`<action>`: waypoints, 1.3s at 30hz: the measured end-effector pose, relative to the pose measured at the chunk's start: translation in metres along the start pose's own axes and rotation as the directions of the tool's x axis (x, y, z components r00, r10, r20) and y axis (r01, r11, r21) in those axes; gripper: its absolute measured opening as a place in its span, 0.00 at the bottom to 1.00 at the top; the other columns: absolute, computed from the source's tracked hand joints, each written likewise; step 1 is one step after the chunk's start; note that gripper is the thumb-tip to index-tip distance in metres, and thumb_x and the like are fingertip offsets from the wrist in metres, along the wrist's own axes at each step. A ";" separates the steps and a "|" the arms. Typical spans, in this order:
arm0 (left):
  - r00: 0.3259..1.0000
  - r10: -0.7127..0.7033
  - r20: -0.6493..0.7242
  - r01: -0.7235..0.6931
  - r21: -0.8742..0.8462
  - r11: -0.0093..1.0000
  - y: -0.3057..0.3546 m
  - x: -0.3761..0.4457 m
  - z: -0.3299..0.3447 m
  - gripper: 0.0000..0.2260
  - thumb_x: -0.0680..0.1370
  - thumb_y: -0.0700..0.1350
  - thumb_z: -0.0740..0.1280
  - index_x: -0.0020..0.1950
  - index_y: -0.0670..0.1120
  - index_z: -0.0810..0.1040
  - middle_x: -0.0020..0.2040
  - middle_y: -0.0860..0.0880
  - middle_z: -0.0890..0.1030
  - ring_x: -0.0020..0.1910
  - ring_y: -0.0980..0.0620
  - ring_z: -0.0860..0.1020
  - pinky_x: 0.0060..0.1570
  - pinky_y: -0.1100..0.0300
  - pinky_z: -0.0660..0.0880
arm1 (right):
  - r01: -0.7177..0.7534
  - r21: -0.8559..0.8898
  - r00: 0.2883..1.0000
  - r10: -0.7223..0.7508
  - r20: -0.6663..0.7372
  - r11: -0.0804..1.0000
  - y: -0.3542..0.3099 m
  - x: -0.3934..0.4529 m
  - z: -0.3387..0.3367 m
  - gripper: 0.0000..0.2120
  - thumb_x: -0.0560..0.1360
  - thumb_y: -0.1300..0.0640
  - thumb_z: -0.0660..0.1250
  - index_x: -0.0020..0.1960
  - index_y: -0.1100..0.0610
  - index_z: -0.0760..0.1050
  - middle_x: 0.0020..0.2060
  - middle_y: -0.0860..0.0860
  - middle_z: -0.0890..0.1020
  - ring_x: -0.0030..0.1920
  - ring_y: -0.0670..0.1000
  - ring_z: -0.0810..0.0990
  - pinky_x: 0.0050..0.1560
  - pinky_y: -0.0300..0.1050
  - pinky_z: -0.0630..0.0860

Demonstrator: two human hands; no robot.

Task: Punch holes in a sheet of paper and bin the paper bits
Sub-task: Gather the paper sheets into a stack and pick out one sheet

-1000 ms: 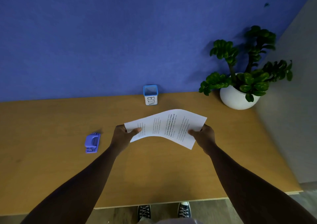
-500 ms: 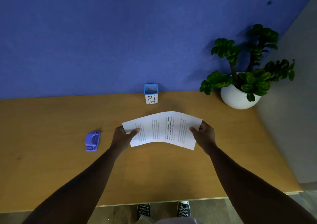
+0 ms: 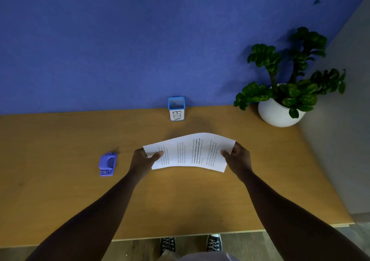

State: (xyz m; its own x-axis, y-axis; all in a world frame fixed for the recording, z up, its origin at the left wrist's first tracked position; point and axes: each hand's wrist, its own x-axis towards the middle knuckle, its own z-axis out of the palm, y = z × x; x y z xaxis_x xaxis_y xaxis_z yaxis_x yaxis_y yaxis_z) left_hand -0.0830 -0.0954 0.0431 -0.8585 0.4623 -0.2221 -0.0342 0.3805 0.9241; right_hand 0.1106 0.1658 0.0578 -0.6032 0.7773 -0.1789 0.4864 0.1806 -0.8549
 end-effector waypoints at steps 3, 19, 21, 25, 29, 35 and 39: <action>1.000 -0.007 0.019 0.007 0.011 1.000 -0.002 -0.001 0.000 0.07 0.73 0.42 0.77 0.50 0.47 0.85 0.45 0.53 0.87 0.43 0.55 0.85 0.40 0.63 0.79 | -0.002 -0.012 1.000 0.002 0.012 1.000 -0.002 -0.003 0.002 0.12 0.74 0.59 0.71 0.58 0.54 0.78 0.41 0.42 0.80 0.40 0.42 0.80 0.31 0.32 0.75; 0.942 -0.179 -0.284 0.128 -0.189 0.974 0.006 0.007 -0.006 0.34 0.70 0.50 0.79 0.71 0.44 0.71 0.64 0.44 0.79 0.60 0.48 0.79 0.49 0.61 0.75 | -0.026 0.409 0.997 0.051 -0.052 0.912 -0.043 0.004 -0.004 0.10 0.76 0.62 0.68 0.55 0.53 0.79 0.47 0.50 0.85 0.45 0.49 0.83 0.43 0.45 0.81; 0.930 -0.229 -0.288 0.166 -0.229 0.959 0.010 0.004 -0.002 0.37 0.68 0.53 0.80 0.72 0.42 0.71 0.61 0.48 0.79 0.60 0.49 0.77 0.52 0.59 0.72 | -0.031 0.484 0.995 0.072 -0.066 0.875 -0.045 0.002 -0.004 0.10 0.76 0.63 0.68 0.55 0.53 0.79 0.47 0.50 0.85 0.44 0.48 0.83 0.42 0.43 0.79; 0.956 -0.267 -0.119 0.190 -0.441 0.877 0.016 0.000 0.008 0.26 0.69 0.52 0.79 0.62 0.42 0.78 0.52 0.52 0.84 0.55 0.51 0.80 0.51 0.55 0.79 | -0.091 0.620 0.989 0.142 -0.033 0.779 -0.047 -0.003 -0.002 0.12 0.76 0.65 0.68 0.59 0.58 0.78 0.53 0.55 0.84 0.53 0.55 0.82 0.53 0.52 0.80; 0.985 -0.173 0.009 0.156 -0.484 0.861 0.028 -0.003 0.019 0.12 0.75 0.48 0.75 0.55 0.45 0.82 0.53 0.49 0.85 0.59 0.48 0.82 0.52 0.57 0.80 | -0.166 0.734 0.979 0.199 0.043 0.659 -0.048 -0.008 0.002 0.14 0.77 0.67 0.66 0.62 0.60 0.77 0.57 0.56 0.83 0.56 0.56 0.82 0.58 0.56 0.79; 0.995 -0.068 0.067 0.093 -0.515 0.852 0.057 -0.007 0.034 0.12 0.78 0.47 0.71 0.60 0.46 0.81 0.56 0.49 0.86 0.56 0.51 0.84 0.51 0.56 0.83 | -0.253 0.791 0.965 0.199 0.168 0.557 -0.046 -0.014 0.007 0.15 0.78 0.67 0.64 0.62 0.56 0.77 0.56 0.52 0.84 0.54 0.53 0.83 0.50 0.52 0.82; 0.997 -0.064 0.040 0.075 -0.501 0.862 0.069 -0.008 0.036 0.06 0.80 0.46 0.69 0.55 0.50 0.83 0.54 0.50 0.87 0.54 0.50 0.85 0.49 0.55 0.83 | -0.319 0.770 0.948 0.191 0.256 0.553 -0.042 -0.015 0.007 0.18 0.77 0.68 0.65 0.64 0.55 0.75 0.59 0.53 0.82 0.59 0.56 0.80 0.57 0.58 0.79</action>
State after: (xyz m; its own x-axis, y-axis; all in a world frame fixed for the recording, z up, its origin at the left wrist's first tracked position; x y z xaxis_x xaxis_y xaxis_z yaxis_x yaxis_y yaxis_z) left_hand -0.0599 -0.0440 0.0969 -0.8332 0.4692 -0.2928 -0.3506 -0.0387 0.9357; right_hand 0.0950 0.1423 0.0936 -0.6405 0.6170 -0.4573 -0.0251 -0.6119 -0.7905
